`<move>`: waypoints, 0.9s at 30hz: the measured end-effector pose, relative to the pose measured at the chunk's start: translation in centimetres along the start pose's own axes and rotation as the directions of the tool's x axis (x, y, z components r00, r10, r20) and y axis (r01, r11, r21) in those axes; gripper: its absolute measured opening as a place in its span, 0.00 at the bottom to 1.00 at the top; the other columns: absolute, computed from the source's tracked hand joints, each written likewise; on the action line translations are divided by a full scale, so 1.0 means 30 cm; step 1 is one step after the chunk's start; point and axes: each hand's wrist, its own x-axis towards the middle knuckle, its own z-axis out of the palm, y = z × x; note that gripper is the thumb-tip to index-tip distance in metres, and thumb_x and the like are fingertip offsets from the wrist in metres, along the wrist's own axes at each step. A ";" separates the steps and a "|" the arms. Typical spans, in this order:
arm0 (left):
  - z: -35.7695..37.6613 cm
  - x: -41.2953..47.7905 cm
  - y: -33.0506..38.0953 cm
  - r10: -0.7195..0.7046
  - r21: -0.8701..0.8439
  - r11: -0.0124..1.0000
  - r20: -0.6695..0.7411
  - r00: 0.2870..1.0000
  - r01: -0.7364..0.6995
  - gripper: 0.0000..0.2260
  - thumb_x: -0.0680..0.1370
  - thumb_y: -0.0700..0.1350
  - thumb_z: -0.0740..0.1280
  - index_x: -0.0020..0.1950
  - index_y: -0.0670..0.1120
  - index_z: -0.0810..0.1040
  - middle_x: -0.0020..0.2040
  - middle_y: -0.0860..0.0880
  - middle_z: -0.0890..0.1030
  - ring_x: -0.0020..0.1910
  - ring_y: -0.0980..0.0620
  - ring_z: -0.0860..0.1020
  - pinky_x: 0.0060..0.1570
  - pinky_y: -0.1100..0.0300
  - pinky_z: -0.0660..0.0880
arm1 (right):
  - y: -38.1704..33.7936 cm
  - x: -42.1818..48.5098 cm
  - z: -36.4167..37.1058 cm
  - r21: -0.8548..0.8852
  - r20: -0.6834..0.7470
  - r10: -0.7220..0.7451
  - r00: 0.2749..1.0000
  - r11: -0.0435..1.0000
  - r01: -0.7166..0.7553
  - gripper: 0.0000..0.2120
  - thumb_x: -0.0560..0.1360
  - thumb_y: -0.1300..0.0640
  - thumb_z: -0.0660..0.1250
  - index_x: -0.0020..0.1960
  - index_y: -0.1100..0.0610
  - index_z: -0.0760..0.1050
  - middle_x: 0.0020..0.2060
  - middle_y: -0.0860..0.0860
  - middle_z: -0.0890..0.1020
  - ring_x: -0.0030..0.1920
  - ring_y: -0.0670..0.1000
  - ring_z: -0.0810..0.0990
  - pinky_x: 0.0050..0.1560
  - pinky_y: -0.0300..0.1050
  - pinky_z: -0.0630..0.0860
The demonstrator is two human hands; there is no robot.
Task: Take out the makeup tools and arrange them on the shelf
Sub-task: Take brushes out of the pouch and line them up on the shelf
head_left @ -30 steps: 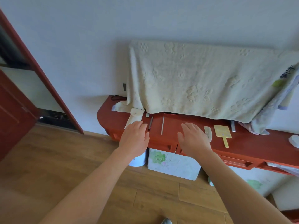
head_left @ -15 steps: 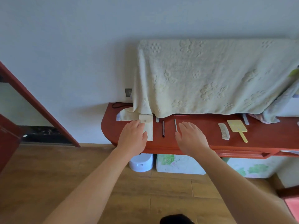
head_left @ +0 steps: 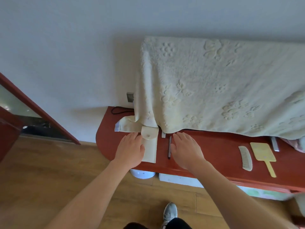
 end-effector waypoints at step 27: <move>0.348 0.278 -0.140 -0.345 -0.442 0.735 0.408 0.845 0.514 0.19 0.69 0.53 0.73 0.56 0.47 0.77 0.46 0.51 0.80 0.46 0.49 0.79 0.39 0.60 0.72 | -0.025 0.446 0.396 0.094 0.083 -0.263 0.961 0.962 0.255 0.18 0.65 0.59 0.77 0.55 0.56 0.81 0.54 0.54 0.81 0.53 0.58 0.80 0.53 0.52 0.79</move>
